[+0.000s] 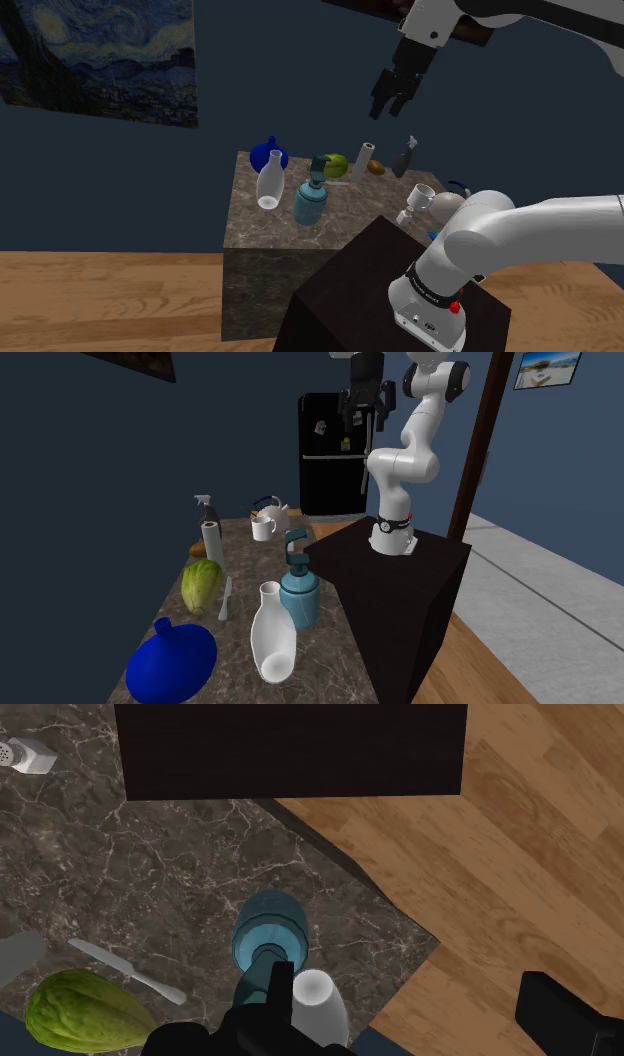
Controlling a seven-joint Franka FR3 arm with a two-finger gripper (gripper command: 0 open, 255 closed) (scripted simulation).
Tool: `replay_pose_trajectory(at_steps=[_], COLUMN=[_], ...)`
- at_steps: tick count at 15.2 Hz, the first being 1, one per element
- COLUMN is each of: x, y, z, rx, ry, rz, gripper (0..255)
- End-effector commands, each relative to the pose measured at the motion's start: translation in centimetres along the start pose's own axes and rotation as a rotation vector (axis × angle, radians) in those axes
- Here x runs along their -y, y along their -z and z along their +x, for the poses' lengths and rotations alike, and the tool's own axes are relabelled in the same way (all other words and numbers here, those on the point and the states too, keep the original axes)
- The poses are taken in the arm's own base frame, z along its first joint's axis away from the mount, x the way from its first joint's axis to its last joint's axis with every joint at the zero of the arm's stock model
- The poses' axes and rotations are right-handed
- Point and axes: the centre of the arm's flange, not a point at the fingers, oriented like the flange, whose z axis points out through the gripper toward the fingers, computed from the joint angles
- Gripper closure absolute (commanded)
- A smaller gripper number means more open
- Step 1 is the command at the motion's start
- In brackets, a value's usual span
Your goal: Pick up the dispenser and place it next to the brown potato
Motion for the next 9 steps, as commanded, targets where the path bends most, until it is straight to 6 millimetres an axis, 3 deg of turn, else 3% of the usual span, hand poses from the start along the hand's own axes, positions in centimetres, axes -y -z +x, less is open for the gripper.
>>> replay_pose_trajectory(at_steps=[1, 9], x=[0.0, 0.4], y=[0.0, -10.0], z=[0.0, 2.4], rx=[0.000, -0.086], ry=[0.000, -0.182], rz=[0.000, -0.052], gripper=[0, 0])
